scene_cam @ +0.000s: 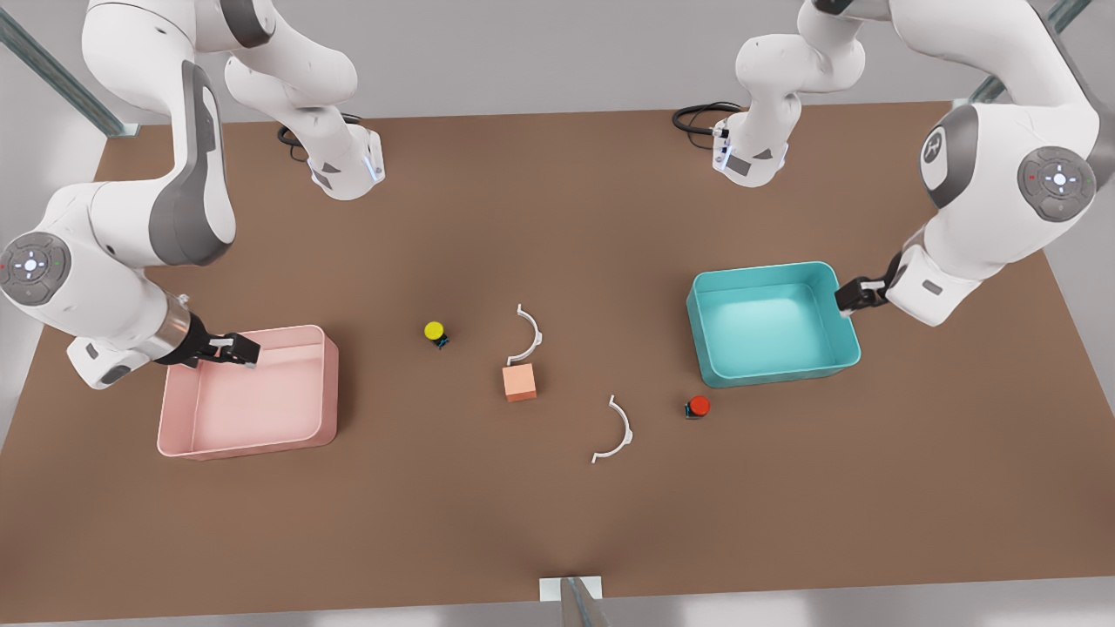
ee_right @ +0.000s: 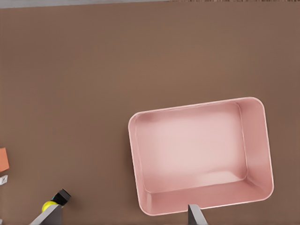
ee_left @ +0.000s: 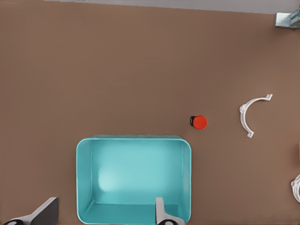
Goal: Place the red button in the blue storage box with the left arm, and place the yellow button in the pink storage box with the right arm
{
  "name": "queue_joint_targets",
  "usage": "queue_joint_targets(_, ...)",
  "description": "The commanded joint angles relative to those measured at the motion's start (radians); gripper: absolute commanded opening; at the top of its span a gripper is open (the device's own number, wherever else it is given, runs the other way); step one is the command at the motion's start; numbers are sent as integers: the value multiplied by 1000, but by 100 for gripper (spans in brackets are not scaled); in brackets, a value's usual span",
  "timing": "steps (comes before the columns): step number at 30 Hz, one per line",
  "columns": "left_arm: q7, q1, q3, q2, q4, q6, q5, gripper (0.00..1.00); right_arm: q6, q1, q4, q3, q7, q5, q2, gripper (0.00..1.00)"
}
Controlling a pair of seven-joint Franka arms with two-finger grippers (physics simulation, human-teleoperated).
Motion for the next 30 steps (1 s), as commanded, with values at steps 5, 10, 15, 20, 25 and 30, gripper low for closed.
queue_joint_targets(5,151,-174,0,192,2,231,10,100,60,156,-4,9,23,1,0,100)
queue_joint_targets(10,-24,-266,1,417,-24,524,33,100,335,262,-231,95,221,-11,60,100)
queue_joint_targets(15,-33,-259,3,497,-86,654,26,100,695,210,-640,262,459,-10,-44,100)
queue_joint_targets(20,-33,-260,3,499,-257,799,25,100,755,196,-674,264,468,-11,37,100)
queue_joint_targets(25,-27,-262,3,523,-257,800,26,97,803,178,-715,276,465,-25,88,100)
queue_joint_targets(30,-27,-260,3,528,-254,800,30,75,809,158,-761,282,440,-26,102,100)
